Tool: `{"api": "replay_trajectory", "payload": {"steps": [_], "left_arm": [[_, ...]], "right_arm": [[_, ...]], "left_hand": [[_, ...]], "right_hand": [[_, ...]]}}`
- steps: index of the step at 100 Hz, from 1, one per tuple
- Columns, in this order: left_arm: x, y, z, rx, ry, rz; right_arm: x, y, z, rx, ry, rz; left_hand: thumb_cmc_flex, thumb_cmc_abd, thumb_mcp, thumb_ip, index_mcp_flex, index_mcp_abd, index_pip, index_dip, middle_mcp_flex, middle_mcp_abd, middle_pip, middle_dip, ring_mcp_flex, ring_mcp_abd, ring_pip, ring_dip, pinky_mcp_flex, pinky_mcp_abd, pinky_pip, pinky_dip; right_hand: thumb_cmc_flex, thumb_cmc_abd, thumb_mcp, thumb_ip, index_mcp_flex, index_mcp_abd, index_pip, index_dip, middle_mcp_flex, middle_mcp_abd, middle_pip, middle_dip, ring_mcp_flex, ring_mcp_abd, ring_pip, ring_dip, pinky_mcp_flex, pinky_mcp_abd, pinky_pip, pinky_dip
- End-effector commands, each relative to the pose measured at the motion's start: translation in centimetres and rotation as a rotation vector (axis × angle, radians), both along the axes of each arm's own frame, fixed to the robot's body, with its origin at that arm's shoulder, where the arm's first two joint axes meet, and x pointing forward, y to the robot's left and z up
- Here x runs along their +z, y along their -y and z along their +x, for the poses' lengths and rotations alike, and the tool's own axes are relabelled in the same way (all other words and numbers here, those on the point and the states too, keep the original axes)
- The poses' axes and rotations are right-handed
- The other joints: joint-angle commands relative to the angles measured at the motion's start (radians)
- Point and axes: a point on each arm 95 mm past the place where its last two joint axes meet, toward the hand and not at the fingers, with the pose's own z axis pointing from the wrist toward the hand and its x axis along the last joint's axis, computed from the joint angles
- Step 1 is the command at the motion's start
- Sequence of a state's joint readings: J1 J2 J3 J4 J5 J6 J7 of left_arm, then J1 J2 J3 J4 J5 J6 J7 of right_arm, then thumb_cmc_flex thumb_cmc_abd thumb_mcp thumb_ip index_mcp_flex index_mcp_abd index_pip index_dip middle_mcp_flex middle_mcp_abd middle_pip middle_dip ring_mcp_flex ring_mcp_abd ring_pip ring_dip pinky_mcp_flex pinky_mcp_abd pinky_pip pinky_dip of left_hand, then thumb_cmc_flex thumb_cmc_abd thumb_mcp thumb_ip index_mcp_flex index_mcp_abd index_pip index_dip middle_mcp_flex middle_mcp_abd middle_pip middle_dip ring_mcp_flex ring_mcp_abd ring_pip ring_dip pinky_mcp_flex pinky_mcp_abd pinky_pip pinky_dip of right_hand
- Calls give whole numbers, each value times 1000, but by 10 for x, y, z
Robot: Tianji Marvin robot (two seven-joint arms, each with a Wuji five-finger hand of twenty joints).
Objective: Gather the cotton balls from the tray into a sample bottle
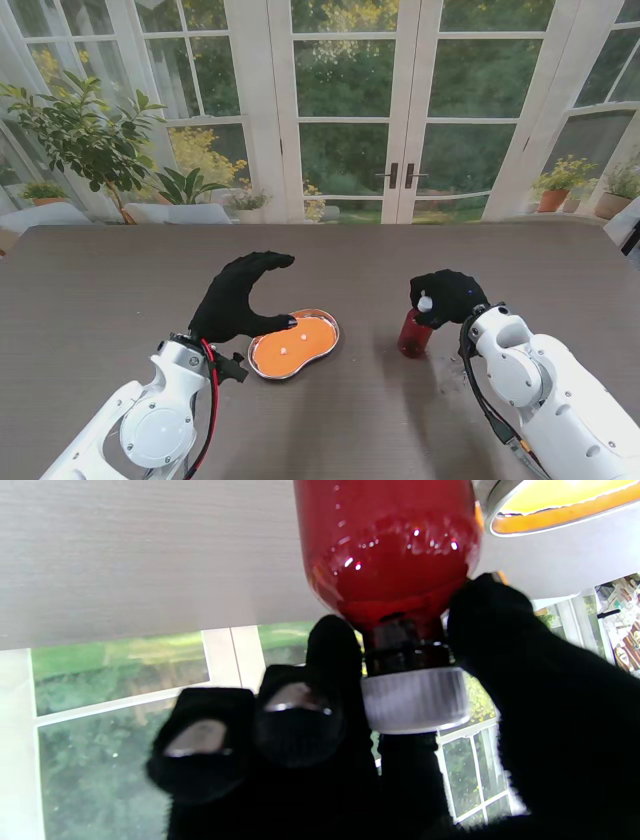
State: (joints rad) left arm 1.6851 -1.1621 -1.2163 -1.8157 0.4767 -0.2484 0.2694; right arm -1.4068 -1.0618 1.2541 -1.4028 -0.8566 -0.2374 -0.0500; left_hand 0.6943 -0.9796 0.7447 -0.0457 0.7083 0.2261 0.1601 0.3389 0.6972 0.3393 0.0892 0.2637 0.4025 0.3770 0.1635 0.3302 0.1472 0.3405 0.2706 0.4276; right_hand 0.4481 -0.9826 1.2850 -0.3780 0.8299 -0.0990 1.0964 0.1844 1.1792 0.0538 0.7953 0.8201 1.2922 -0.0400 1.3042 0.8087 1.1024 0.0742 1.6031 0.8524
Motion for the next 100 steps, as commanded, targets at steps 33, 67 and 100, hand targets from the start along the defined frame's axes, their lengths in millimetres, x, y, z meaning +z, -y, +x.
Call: {"api": "replay_trajectory", "payload": {"steps": [33, 67, 100], "left_arm": [[-19, 12, 13, -72, -69, 59], [-24, 33, 40, -120, -86, 113], [-20, 48, 66, -112, -86, 99]], "right_arm": [[54, -32, 2, -5, 68, 145], [106, -64, -7, 32, 136, 285], [124, -88, -20, 79, 139, 400]], "left_hand": [[-111, 518, -72, -7, -247, 118, -101, -54, -268, -63, -64, -61, -220, -164, -118, -61, -96, -195, -161, -26], [-129, 469, -83, -34, -350, 144, -118, -62, -378, -61, -66, -78, -272, -197, -134, -81, -111, -242, -197, -80], [-133, 465, -91, -40, -347, 166, -112, -58, -377, -39, -62, -77, -261, -167, -120, -77, -94, -204, -188, -88]], "right_hand": [[170, 56, 144, 49, 37, -43, 221, 19, 33, -28, 59, 22, 31, -130, 46, 34, 44, -146, 94, 33], [176, 57, 140, 52, 33, -34, 220, 22, 29, -21, 58, 27, 31, -126, 46, 39, 43, -139, 91, 35], [178, 57, 135, 53, 32, -26, 218, 26, 26, -16, 56, 30, 31, -122, 45, 42, 42, -134, 89, 37]]}}
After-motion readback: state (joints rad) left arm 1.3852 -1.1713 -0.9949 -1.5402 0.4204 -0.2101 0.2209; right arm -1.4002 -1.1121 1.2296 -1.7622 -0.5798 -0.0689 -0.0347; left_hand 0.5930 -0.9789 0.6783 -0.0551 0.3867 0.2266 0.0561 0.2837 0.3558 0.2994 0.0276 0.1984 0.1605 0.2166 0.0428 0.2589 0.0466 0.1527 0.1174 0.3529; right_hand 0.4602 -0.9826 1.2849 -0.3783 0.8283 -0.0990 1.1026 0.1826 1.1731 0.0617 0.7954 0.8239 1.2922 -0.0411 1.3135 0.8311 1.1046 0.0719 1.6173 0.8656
